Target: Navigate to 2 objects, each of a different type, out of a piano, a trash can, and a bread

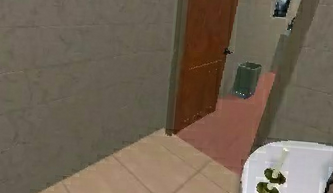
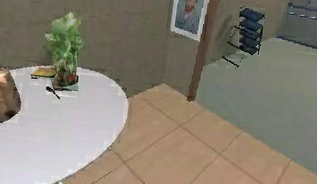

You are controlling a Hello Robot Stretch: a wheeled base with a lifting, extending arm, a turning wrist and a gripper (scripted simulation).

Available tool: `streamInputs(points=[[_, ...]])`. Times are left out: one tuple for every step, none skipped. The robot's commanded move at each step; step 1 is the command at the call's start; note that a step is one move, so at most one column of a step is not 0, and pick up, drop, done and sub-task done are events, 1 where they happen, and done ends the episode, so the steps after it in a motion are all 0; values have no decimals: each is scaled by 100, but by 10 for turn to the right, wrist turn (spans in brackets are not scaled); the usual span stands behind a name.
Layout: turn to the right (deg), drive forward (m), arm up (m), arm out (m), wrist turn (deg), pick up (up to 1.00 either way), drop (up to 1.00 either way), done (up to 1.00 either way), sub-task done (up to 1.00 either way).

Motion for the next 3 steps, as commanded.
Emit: streamInputs(points=[[0, 90, 0, 0, 0, 0, 0, 0, 0], [300, 0, 0, 0, 0, 0, 0, 0, 0], [0, 85, 0, 0, 0, 0, 0, 0, 0]])
